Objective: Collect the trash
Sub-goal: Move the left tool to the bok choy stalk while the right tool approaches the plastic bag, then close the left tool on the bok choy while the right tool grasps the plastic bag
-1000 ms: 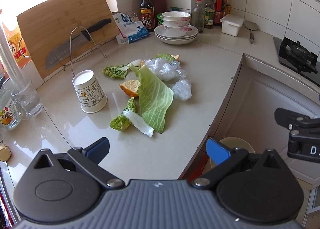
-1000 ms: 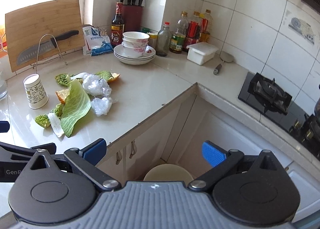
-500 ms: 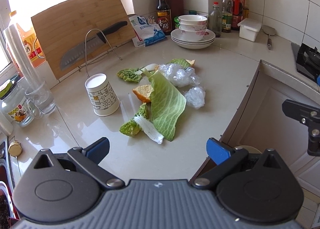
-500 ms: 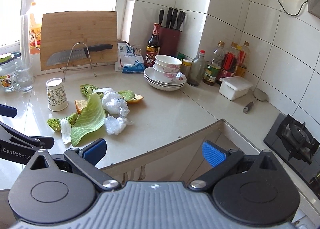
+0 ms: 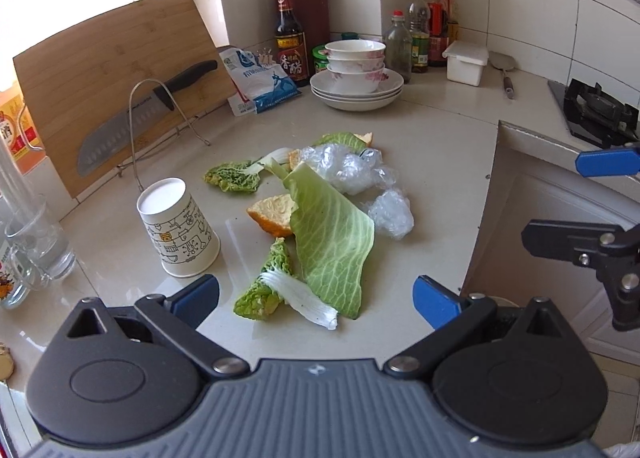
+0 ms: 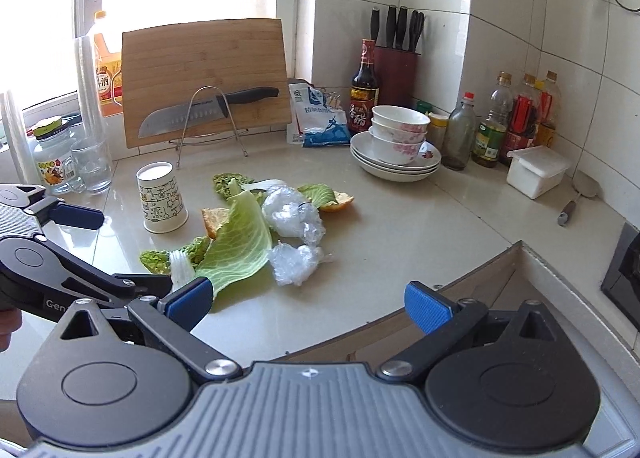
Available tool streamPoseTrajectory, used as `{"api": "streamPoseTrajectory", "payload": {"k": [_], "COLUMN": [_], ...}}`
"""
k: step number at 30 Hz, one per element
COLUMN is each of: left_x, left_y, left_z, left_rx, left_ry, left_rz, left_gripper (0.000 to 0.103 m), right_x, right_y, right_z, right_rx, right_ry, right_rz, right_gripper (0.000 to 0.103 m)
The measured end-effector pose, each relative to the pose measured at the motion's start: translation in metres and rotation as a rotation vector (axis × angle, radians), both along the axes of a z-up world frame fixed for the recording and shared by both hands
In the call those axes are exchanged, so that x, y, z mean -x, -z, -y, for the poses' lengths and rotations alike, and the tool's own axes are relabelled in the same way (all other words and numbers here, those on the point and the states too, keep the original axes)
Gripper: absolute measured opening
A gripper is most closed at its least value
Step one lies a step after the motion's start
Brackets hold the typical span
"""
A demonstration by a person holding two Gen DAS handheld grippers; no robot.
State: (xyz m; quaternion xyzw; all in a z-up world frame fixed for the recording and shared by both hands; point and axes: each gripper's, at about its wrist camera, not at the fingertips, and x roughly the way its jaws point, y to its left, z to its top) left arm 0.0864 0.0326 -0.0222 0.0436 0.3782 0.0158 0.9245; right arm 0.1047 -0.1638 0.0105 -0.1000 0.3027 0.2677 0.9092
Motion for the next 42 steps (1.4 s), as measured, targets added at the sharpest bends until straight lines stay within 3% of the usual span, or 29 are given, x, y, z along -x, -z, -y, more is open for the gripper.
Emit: {"api": "streamPoseTrajectory", "payload": {"k": [6, 11, 13, 15, 20, 23, 30, 37, 42], "left_x": [-0.024, -0.047, -0.056, -0.065, -0.074, -0.075, -0.07, -0.064, -0.065], "left_y": [0.027, 0.042, 0.048, 0.054, 0.064, 0.066, 0.061, 0.047, 0.04], "left_z": [-0.032, -0.052, -0.058, -0.064, -0.074, -0.076, -0.079, -0.081, -0.084], "left_rx": [0.007, 0.067, 0.09, 0.105, 0.173, 0.194, 0.227, 0.214, 0.214], "left_ry": [0.07, 0.085, 0.085, 0.084, 0.091, 0.102, 0.104, 0.089, 0.072], "left_rz": [-0.078, -0.096, -0.102, -0.119, -0.16, -0.177, -0.163, -0.129, -0.116], "left_gripper": [0.101, 0.099, 0.093, 0.075, 0.057, 0.041, 0.027, 0.022, 0.021], "right_x": [-0.018, -0.031, -0.036, -0.039, -0.049, -0.054, -0.062, -0.077, -0.098], "right_y": [0.016, 0.029, 0.034, 0.038, 0.044, 0.048, 0.053, 0.059, 0.071], "right_z": [-0.028, -0.046, -0.052, -0.057, -0.069, -0.075, -0.085, -0.088, -0.086], "right_rx": [0.016, 0.029, 0.044, 0.056, 0.065, 0.066, 0.077, 0.09, 0.124], "right_ry": [-0.004, 0.019, 0.03, 0.032, 0.028, 0.02, -0.011, -0.013, 0.02], "right_rz": [-0.06, -0.111, -0.124, -0.128, -0.151, -0.162, -0.173, -0.154, -0.151], "right_gripper": [0.103, 0.103, 0.103, 0.103, 0.103, 0.103, 0.103, 0.102, 0.089]}}
